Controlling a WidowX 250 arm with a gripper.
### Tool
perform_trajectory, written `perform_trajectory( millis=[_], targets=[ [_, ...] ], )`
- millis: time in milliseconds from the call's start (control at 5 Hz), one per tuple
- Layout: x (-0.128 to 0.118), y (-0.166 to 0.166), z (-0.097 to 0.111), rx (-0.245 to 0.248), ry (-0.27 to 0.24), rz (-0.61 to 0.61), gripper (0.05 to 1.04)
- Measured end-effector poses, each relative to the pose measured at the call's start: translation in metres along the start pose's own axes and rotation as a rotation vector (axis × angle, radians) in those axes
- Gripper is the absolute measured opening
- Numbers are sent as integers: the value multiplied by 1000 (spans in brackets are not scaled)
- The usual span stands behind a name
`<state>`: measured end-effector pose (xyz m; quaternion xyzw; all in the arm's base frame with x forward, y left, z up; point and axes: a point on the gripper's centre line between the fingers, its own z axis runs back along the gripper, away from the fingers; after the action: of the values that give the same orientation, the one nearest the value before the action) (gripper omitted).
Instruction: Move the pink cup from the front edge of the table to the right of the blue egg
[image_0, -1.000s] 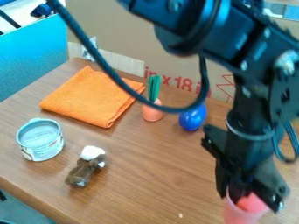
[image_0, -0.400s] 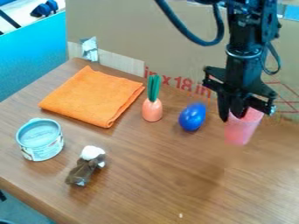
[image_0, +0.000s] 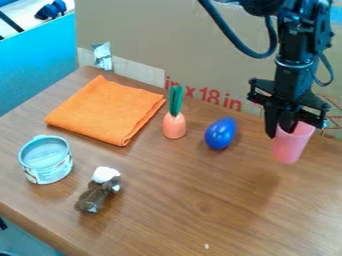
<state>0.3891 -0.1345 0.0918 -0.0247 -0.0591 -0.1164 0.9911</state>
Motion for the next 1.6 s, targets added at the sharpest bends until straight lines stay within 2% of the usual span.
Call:
perform_trajectory(
  millis=[400,1200,1400,1600],
  targets=[
    [5,18,-18,29,54,13,106],
    [-3,46,-34,-8,65,41,127],
    [-7,47,-36,-23,82,32,274],
    [-13,46,-25,-37,27,22,552]
  ],
)
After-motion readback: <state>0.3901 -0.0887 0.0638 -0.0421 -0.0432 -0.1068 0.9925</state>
